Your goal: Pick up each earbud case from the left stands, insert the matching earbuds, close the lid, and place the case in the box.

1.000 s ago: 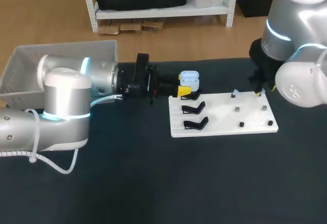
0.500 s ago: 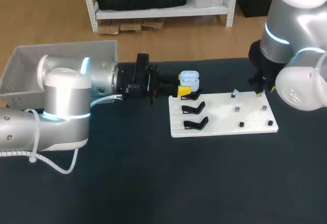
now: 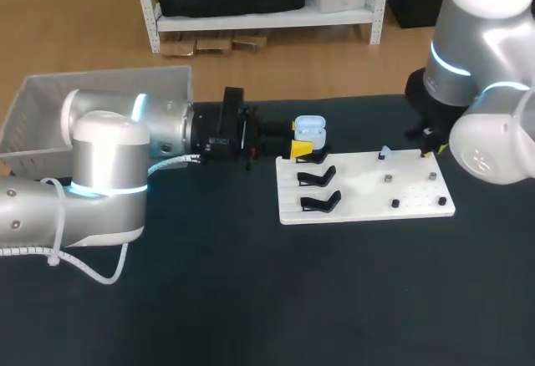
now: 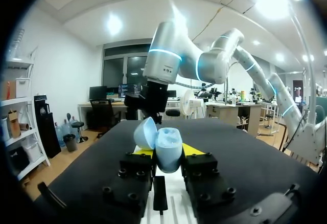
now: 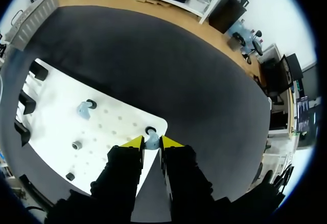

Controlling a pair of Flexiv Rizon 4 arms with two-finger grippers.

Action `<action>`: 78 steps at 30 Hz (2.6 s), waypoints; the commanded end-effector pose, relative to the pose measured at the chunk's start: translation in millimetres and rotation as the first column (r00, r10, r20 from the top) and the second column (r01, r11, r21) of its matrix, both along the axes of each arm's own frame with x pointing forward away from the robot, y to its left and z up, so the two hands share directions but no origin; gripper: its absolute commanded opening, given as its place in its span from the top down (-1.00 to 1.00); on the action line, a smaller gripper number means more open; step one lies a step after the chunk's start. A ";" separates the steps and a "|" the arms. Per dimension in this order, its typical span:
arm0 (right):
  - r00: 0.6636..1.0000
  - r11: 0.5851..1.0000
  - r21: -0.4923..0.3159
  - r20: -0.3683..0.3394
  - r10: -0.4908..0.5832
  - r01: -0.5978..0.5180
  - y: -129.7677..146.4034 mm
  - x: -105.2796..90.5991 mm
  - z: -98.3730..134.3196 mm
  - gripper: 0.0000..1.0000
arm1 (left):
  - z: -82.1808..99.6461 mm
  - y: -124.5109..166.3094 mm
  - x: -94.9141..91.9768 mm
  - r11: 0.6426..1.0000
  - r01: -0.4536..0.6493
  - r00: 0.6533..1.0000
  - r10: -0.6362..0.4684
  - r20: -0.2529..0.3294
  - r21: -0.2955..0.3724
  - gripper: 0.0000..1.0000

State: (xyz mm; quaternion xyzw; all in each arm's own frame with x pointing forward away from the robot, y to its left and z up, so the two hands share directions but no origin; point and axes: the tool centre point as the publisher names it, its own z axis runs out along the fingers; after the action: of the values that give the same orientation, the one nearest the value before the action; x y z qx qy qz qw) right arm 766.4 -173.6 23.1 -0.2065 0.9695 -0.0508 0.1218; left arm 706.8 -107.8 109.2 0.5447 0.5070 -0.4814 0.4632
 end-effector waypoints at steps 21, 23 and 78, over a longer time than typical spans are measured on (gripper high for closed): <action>0.986 0.997 -0.054 0.160 -0.040 0.049 51.0 -66.5 146.8 1.00 | -1.3 0.2 -1.0 1.000 -0.004 1.000 0.004 0.004 -0.005 1.00; 0.987 0.997 -0.057 0.154 -0.036 0.045 65.7 -75.8 160.9 1.00 | -1.3 0.2 -1.0 1.000 -0.004 1.000 0.004 0.004 -0.005 1.00; 0.867 0.873 0.031 -0.137 -0.479 0.487 167.3 -88.0 166.4 1.00 | -1.3 0.2 -1.0 1.000 -0.004 1.000 0.004 0.004 -0.005 1.00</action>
State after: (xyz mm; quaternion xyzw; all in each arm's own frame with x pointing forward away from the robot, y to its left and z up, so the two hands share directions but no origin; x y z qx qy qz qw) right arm 677.3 -6.9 188.5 0.0431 0.9970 -0.0347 0.0545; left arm 706.8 -107.8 109.3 0.5447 0.5071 -0.4813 0.4631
